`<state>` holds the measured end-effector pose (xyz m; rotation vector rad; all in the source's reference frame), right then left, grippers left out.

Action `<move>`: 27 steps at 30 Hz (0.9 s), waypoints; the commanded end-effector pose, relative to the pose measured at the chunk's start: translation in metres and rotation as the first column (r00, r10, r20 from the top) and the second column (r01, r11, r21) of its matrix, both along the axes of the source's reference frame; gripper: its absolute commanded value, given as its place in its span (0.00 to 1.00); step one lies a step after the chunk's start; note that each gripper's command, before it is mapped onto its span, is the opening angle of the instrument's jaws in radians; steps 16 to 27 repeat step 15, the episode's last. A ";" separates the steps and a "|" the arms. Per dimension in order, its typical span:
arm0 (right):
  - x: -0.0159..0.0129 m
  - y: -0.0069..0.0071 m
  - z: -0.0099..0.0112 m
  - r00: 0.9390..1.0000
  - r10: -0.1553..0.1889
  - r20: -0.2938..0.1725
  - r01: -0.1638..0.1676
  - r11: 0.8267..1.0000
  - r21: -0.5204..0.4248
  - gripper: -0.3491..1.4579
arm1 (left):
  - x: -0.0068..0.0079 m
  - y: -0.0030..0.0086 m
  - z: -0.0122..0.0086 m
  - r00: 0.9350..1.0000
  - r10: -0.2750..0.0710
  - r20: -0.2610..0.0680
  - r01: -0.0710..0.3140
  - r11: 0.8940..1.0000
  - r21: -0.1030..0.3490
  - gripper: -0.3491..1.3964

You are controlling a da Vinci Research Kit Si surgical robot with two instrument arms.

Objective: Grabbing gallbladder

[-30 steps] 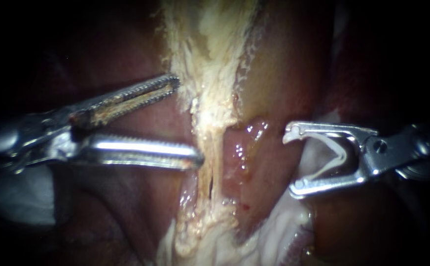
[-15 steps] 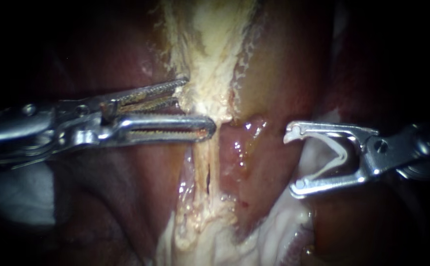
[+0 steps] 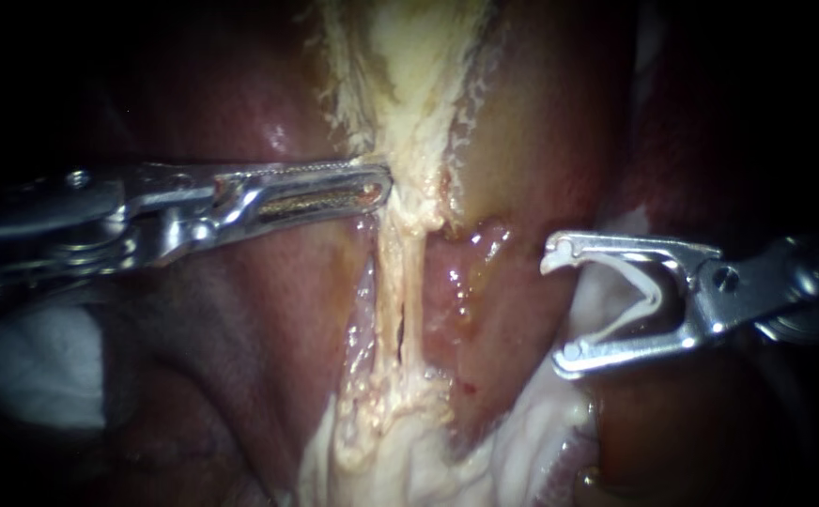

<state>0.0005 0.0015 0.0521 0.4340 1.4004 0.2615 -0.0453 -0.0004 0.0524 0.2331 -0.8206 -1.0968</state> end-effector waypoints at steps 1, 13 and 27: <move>0.0000 0.0000 0.0000 1.000 0.000 0.000 0.000 1.000 0.000 0.51 | 0.0000 -0.0001 -0.0002 1.000 0.000 -0.001 0.000 1.000 0.008 0.00; 0.0000 0.0000 0.0001 1.000 0.001 0.001 -0.001 1.000 0.000 0.51 | 0.0000 -0.0003 -0.0004 1.000 0.012 0.005 -0.012 1.000 0.018 0.00; 0.0001 0.0000 0.0001 1.000 0.001 0.001 -0.001 1.000 0.000 0.51 | 0.0000 -0.0003 -0.0004 1.000 0.012 0.005 -0.012 1.000 0.018 0.00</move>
